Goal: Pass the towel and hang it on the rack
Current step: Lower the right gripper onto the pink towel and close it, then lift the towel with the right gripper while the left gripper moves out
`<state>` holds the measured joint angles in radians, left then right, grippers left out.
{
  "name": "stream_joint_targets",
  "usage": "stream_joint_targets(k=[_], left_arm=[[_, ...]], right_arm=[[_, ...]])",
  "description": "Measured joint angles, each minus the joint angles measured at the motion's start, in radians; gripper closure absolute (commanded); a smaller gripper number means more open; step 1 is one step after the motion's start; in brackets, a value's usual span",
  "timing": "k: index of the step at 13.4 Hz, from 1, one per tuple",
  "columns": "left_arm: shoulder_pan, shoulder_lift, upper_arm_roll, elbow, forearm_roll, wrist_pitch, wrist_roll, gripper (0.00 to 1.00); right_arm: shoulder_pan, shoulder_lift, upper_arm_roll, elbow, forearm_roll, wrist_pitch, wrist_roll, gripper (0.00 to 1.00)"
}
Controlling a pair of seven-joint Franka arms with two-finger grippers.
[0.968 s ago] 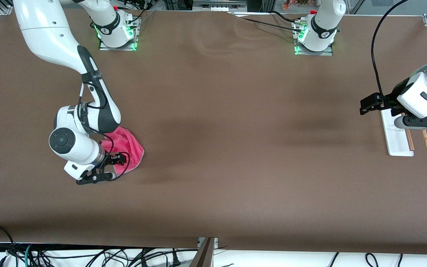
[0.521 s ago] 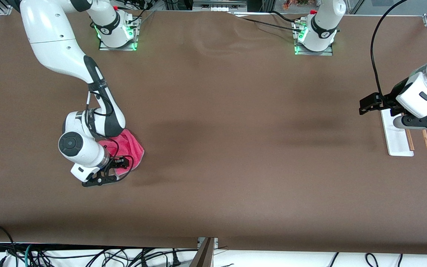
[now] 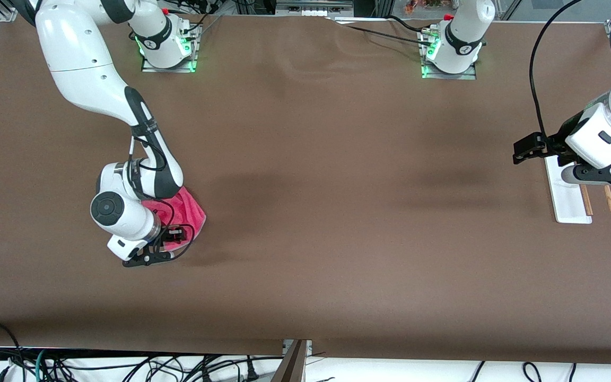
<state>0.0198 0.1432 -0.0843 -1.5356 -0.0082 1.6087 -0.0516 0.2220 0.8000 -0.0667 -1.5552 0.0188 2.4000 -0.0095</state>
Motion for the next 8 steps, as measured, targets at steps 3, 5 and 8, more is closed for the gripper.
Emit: stream_joint_targets(k=[3,5,8], left_arm=[[0.001,0.000,0.001,0.000,0.000,0.000,0.000,0.00],[0.002,0.000,0.002,0.000,0.000,0.000,0.000,0.00],[0.002,0.000,0.003,0.000,0.000,0.000,0.000,0.00]], right_arm=[[0.001,-0.003,0.002,0.001,0.017,0.000,0.000,1.00],[0.002,-0.004,0.002,0.002,0.018,-0.001,0.005,1.00],[0.003,-0.005,0.021,0.037,0.032,-0.064,0.014,1.00]])
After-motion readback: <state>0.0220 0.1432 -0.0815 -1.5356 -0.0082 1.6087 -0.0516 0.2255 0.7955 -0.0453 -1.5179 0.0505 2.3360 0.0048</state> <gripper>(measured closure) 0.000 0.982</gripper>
